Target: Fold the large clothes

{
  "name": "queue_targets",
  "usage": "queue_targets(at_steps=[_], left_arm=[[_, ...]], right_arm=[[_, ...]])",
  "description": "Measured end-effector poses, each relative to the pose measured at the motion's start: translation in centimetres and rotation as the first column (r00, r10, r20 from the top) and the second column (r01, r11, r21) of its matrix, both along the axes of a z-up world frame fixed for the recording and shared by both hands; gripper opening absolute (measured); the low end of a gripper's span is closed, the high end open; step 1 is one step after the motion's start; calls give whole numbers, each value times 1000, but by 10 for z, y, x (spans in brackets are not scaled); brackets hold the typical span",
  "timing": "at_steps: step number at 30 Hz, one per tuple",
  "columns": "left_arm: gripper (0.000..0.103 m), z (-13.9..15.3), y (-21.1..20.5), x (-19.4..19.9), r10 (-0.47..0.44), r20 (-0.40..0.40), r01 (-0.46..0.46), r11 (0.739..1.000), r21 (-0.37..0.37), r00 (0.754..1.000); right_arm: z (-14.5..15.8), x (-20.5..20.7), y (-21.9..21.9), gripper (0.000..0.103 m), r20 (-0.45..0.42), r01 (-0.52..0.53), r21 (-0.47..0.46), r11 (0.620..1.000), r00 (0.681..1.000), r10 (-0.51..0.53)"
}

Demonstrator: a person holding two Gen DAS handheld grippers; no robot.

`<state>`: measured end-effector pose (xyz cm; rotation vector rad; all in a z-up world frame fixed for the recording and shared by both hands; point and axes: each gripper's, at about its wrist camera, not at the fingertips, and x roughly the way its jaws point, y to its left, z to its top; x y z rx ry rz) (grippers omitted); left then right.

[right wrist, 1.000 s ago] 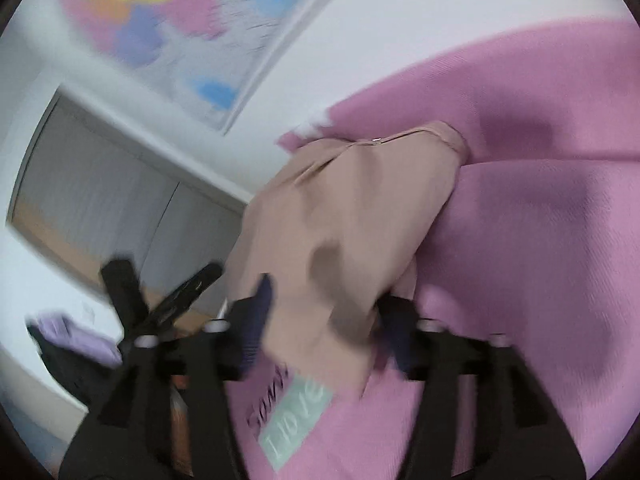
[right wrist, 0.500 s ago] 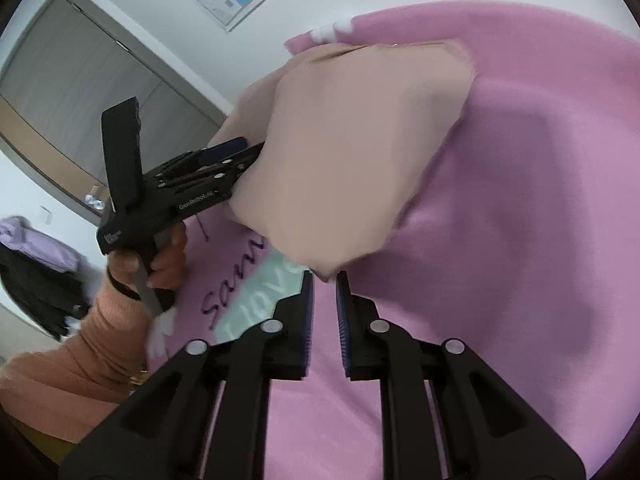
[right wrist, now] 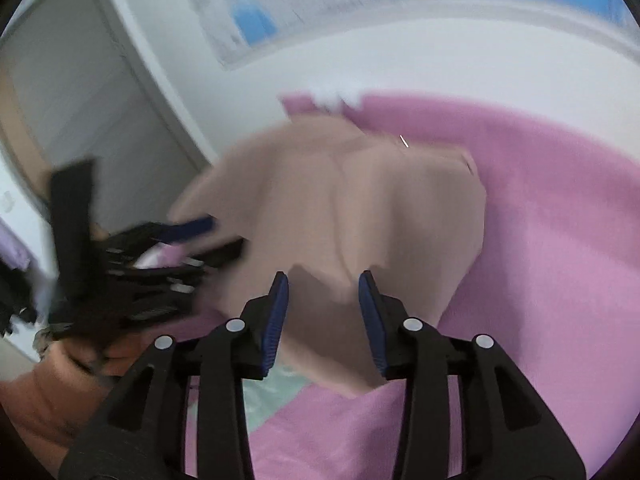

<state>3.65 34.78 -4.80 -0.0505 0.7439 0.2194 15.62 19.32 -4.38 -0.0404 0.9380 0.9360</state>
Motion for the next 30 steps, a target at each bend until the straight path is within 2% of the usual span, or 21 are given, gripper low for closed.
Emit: queue_targets(at_steps=[2,5,11,13,17,19,20,23,28,30], left_arm=[[63,-1,-1,0,9,-3,-9,1000,11,1000],[67,1,-6,-5,10,4,-10,1000,16,1000],[72,6,-16,-12,7,29,-8,1000,19,1000],[73,7,-21,-14,-3,37,2,1000,23,999],[73,5,-26,-9,-18,25,18,1000,5,1000],[74,2,-27,-5,-17,11,17,1000,-4,1000],[75,-1,-25,-2,-20,-4,20,1000,-18,1000],[78,-6,-16,5,-7,-21,6,998,-55,1000],[78,-2,-15,-2,7,7,-6,999,-50,1000],[81,1,-15,-7,14,22,-12,999,-48,1000]], right_arm=[[-11,2,1,34,-19,12,-2,1000,1000,-13],[-9,-2,-4,34,-10,16,4,1000,1000,-16],[14,-12,-9,37,44,-1,51,999,999,-1],[21,-6,-4,37,68,2,40,999,998,-5],[28,28,9,39,53,44,11,999,998,-45],[21,51,17,40,29,73,-8,997,997,-73],[13,63,20,37,-12,91,-23,996,996,-91],[-1,79,19,36,-50,128,-38,991,990,-130],[12,55,7,40,13,122,-11,992,992,-122],[22,34,-2,41,48,87,32,996,995,-89]])
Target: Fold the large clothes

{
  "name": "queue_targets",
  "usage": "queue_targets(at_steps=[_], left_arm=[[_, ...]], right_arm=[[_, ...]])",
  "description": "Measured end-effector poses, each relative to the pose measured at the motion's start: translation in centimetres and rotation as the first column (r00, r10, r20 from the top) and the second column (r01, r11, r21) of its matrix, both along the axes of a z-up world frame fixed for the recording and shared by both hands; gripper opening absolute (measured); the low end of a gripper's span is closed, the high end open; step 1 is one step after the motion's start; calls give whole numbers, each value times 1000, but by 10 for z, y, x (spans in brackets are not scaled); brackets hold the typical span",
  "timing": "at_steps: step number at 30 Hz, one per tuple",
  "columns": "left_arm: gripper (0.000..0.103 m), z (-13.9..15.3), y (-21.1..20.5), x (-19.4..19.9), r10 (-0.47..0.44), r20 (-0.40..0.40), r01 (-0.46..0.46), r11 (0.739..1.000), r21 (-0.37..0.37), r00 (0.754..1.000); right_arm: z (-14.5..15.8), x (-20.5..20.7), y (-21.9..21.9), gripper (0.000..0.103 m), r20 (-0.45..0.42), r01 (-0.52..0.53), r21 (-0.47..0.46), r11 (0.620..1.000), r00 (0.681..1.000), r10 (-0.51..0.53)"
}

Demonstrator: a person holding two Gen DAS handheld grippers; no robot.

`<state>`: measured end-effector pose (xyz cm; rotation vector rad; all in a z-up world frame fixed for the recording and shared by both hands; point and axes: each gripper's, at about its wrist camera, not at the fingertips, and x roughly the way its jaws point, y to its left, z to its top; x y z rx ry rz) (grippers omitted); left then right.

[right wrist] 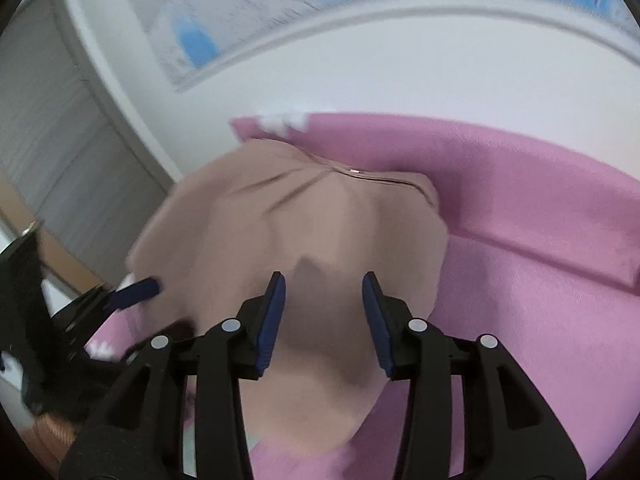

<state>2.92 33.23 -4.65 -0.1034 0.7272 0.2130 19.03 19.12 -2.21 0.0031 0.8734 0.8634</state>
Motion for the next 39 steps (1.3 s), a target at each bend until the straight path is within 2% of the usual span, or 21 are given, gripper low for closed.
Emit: queue_targets(at_steps=[1,4,6,8,10,15,18,20,23,25,28,29,33,39], left_arm=[[84,1,1,-3,8,10,-8,1000,-3,1000],[84,3,2,-9,9,34,-9,1000,1,999],[84,2,3,-5,15,21,-15,1000,1,1000],[83,-1,5,2,22,-5,-22,1000,10,1000],[83,1,5,4,13,-3,-13,999,34,1000],[80,6,9,12,-1,5,1,999,35,1000],[77,0,10,21,-15,-22,15,1000,2,1000],[77,-4,8,22,-10,-29,10,1000,6,1000],[77,-4,8,20,-17,-26,18,1000,13,1000],[77,-2,10,19,-16,-22,16,1000,8,1000],[76,0,15,19,-7,-16,7,1000,4,1000],[75,1,16,19,-6,-16,6,1000,5,1000],[73,4,17,18,-16,-5,16,1000,-13,1000],[72,-2,11,21,-17,-29,17,1000,9,999]], right_arm=[[3,-9,-3,42,20,-16,7,1000,1000,16],[4,-38,-7,43,72,-81,-11,997,994,81],[-8,-49,1,42,87,-116,-95,989,988,124],[-20,-46,5,42,55,-129,-146,981,989,139],[-13,-39,3,42,34,-125,-105,987,991,130],[34,-11,18,43,94,-100,12,995,991,99],[39,8,49,39,82,-113,9,994,990,112],[32,17,65,32,58,-126,-28,992,990,128],[1,26,82,26,43,-103,-159,982,993,111],[-12,30,78,23,39,-92,-174,980,994,100],[-4,23,59,22,35,-77,-130,989,996,82],[3,18,50,26,44,-78,-110,991,996,83],[17,-11,20,31,75,-122,-60,991,989,127],[-10,-43,2,38,75,-152,-115,982,984,161]])
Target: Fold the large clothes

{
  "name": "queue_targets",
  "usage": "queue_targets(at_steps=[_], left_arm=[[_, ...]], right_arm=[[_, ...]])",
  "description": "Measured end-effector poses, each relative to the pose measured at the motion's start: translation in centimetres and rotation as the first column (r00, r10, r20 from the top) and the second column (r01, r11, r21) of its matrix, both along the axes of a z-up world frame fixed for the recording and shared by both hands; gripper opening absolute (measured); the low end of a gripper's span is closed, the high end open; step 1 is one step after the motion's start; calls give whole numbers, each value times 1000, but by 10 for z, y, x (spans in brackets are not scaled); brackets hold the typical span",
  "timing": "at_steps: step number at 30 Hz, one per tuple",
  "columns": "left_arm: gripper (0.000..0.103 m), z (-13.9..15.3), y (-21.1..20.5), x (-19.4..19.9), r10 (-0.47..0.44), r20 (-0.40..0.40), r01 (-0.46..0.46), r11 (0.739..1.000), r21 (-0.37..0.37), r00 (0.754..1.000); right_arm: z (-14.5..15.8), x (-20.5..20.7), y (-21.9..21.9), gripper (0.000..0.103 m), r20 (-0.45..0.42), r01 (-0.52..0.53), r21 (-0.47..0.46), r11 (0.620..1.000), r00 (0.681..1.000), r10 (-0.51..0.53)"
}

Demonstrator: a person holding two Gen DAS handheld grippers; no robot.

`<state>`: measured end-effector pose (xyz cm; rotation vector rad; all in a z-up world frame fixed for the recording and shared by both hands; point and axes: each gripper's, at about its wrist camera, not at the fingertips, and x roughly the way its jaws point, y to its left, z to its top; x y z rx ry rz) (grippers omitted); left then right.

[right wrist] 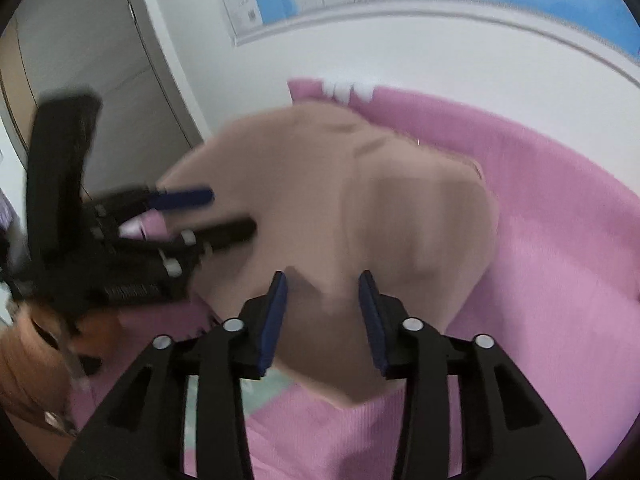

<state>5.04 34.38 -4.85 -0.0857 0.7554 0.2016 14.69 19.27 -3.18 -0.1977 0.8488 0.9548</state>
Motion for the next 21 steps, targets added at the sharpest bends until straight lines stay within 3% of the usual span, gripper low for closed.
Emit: queue_targets(at_steps=[5,16,18,21], left_arm=[[78,5,-6,-13,27,22,-27,1000,-8,999],[96,16,-18,-51,102,91,-105,994,29,991],[96,19,-19,-57,115,98,-120,992,44,988],[96,18,-22,-64,128,66,-132,990,52,989]], right_arm=[[5,-11,-18,50,5,40,67,997,999,-41],[8,-35,-16,68,78,65,74,995,994,-71],[12,-41,-17,73,101,68,78,995,992,-76],[20,-51,-23,90,149,77,118,990,984,-94]])
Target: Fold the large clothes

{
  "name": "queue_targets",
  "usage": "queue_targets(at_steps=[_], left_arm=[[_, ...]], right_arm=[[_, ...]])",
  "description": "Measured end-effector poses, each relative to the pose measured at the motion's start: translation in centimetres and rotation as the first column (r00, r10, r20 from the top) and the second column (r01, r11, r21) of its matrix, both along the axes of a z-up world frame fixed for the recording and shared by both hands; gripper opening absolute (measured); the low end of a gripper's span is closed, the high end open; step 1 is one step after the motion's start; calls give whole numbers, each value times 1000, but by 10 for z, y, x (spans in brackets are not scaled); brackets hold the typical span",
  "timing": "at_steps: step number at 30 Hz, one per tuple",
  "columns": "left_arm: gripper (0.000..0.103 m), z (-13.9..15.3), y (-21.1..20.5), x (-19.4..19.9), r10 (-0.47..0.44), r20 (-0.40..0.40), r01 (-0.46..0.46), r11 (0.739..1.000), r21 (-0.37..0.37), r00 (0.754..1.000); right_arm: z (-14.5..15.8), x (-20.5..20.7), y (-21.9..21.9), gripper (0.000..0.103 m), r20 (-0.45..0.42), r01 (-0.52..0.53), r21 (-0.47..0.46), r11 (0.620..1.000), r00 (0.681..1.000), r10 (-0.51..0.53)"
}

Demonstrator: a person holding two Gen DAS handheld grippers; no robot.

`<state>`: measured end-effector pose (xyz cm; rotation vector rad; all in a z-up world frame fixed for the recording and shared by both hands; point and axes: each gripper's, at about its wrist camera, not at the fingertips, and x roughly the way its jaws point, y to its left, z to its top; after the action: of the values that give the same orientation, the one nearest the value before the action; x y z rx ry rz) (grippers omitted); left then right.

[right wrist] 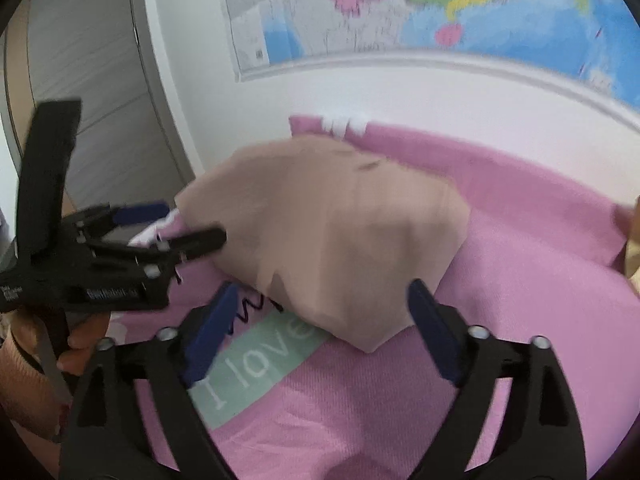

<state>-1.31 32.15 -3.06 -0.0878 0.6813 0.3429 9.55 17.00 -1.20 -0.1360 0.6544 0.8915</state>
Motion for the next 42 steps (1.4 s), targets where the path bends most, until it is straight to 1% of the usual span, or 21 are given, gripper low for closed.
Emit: queue_targets(at_steps=[1,3,4,5,6,8,10,14,17,18,19,21,23,24,27,31,42], left_arm=[[96,-2,-4,-1,16,-26,-15,1000,24,1000],[96,-5,-9,-3,28,-60,-24,998,66,998],[96,-7,-13,-5,28,-62,-22,996,91,998],[96,-8,-14,-8,34,-56,-28,995,99,998],[96,-9,-15,-11,37,-50,-32,995,93,998],[96,-8,-12,-18,26,-26,-25,999,32,999],[96,-6,-8,-24,46,0,-46,999,-9,999],[96,4,-7,-36,74,54,-73,997,-23,996],[96,11,-11,-45,101,103,-102,995,-1,990],[96,12,-14,-48,91,122,-92,996,0,988],[96,13,-14,-51,80,136,-80,997,-8,987],[96,14,-13,-55,86,157,-81,996,-39,984],[96,14,-12,-58,89,161,-79,994,-72,983],[96,14,-11,-59,99,158,-88,993,-75,983],[96,14,-15,-62,111,157,-104,993,-54,981],[96,13,-17,-65,115,156,-106,993,-60,981],[96,13,-25,-71,139,154,-138,990,-12,978]], right_arm=[[3,-4,-1,97,19,0,7,1000,1000,-1],[10,-10,-4,98,43,3,19,1000,999,-4],[12,-12,-5,98,48,2,25,1000,999,-4],[13,-14,-5,98,48,5,26,1000,999,-6],[15,-15,-5,98,38,5,17,1000,999,-6],[16,-20,-7,98,43,17,8,1000,999,-17],[18,-24,-11,98,49,12,21,1000,999,-13],[20,-33,-17,98,64,-3,57,998,998,-1],[22,-44,-21,98,102,-5,74,997,995,-3],[23,-46,-22,98,113,-7,77,997,994,-2],[22,-47,-23,98,110,-5,76,997,994,-3],[21,-48,-26,98,81,-5,84,996,997,-2],[21,-49,-27,98,63,-3,85,996,998,-2],[20,-50,-28,98,61,-2,86,996,998,-3],[21,-50,-30,98,52,17,83,996,998,-21],[19,-51,-34,98,41,24,101,995,999,-28],[18,-54,-33,98,42,13,98,995,999,-17]])
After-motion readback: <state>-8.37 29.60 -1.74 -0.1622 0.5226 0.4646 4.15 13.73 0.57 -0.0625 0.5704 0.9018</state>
